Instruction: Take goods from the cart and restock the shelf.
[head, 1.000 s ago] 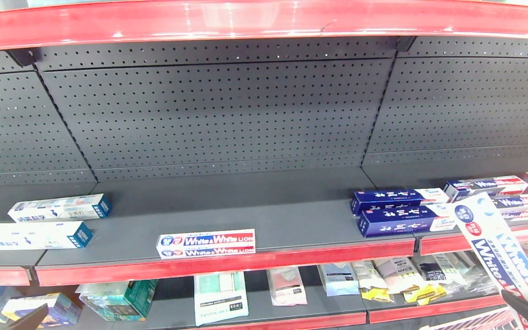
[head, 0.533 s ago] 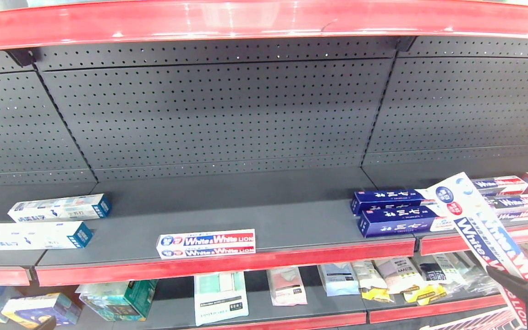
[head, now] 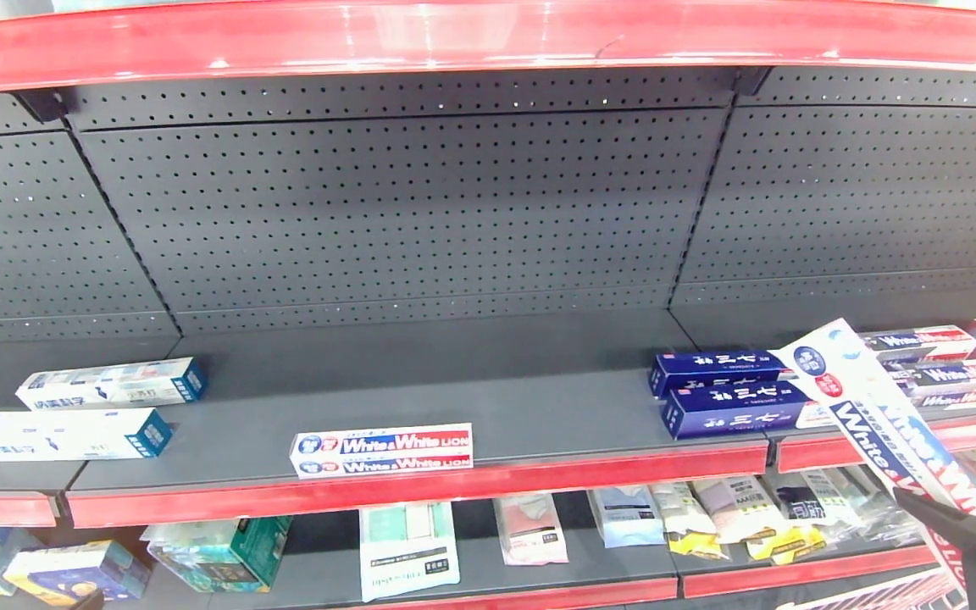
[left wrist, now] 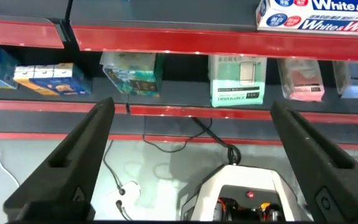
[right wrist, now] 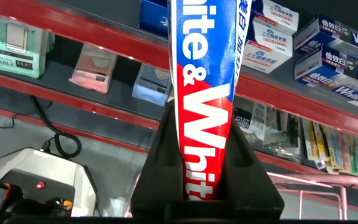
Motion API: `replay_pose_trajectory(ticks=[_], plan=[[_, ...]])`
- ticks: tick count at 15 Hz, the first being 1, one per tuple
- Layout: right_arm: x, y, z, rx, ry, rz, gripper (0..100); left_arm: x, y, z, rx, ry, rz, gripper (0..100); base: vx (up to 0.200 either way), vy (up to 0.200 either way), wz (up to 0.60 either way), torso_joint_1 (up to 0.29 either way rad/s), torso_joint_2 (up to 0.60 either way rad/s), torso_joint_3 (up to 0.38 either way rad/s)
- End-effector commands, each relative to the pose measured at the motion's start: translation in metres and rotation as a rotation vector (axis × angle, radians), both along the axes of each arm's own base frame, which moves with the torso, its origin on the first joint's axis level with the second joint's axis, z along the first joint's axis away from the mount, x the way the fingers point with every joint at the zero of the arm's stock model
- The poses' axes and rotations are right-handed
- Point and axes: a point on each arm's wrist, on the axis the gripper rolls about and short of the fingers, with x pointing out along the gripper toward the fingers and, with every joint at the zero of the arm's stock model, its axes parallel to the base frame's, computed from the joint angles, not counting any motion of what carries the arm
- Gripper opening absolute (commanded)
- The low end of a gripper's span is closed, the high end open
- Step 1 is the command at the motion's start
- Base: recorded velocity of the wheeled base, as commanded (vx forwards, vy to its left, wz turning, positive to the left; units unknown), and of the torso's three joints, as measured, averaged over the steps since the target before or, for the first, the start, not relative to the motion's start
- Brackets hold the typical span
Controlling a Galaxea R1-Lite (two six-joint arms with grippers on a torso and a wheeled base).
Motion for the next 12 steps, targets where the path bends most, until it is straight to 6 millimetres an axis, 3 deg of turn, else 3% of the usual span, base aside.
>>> replay_pose_trajectory(ticks=[1, 8, 12], plan=[[0.000, 0.000, 0.000, 0.001, -0.001, 0.001, 0, -0.001, 0.000, -0.002, 0.007, 0.004, -0.002, 100, 0.000, 0.000, 0.60, 0.002, 0.00, 0.002], [0.002, 0.000, 0.006, 0.006, -0.020, 0.003, 0, -0.011, 0.000, -0.010, 0.014, -0.022, -0.007, 100, 0.000, 0.000, 0.60, 0.008, 0.00, 0.000], [0.018, 0.005, 0.029, 0.025, -0.066, 0.077, 0, -0.022, 0.000, -0.017, 0.012, -0.069, -0.016, 100, 0.000, 0.000, 0.00, 0.000, 0.00, 0.000]])
